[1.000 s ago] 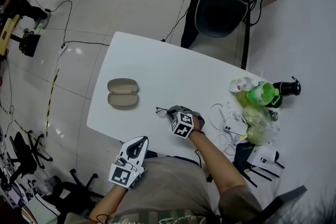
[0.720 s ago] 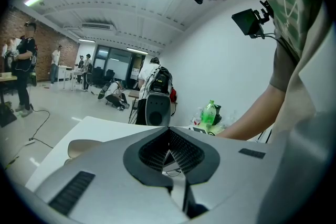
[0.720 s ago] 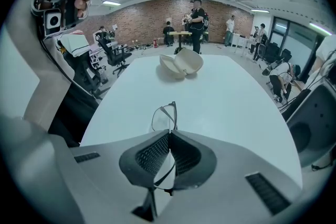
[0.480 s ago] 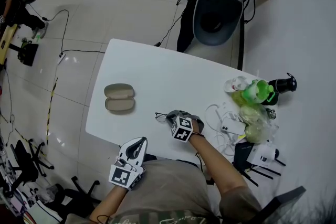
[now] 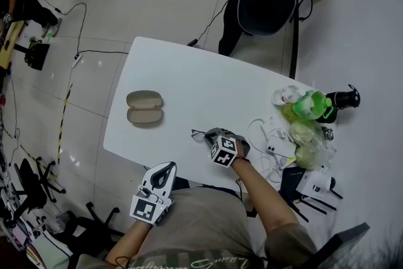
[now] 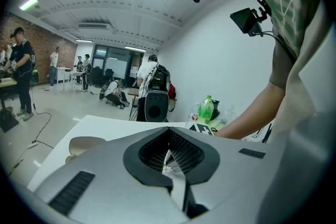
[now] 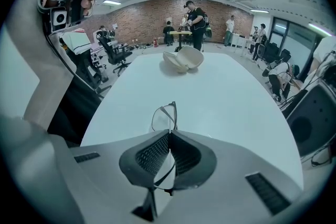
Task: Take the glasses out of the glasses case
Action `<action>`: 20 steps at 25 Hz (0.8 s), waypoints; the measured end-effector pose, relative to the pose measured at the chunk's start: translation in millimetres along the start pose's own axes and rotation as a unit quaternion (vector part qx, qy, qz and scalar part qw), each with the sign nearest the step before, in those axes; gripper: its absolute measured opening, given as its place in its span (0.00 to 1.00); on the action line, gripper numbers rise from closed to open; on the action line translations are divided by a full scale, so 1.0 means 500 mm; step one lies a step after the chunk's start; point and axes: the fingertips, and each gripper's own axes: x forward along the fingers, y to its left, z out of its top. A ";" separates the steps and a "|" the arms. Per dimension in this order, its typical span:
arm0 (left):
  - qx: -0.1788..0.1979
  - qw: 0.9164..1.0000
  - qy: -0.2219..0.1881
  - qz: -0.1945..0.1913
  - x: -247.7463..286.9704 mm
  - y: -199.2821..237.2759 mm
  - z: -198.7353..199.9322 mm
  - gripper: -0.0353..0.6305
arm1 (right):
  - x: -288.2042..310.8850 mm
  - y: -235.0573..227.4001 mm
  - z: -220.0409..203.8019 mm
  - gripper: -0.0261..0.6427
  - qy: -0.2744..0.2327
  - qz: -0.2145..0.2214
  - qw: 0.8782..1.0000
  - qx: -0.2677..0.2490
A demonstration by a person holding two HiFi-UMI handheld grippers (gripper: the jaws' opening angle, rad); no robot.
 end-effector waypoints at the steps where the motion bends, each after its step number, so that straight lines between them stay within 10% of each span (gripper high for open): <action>1: -0.001 1.000 0.000 0.000 -0.001 0.002 0.000 0.06 | -0.001 -0.001 -0.001 0.07 0.000 -0.001 1.000 0.001; 20: -0.011 1.000 -0.006 -0.005 0.005 0.006 0.010 0.06 | -0.019 -0.015 -0.035 0.07 0.002 -0.005 0.999 0.049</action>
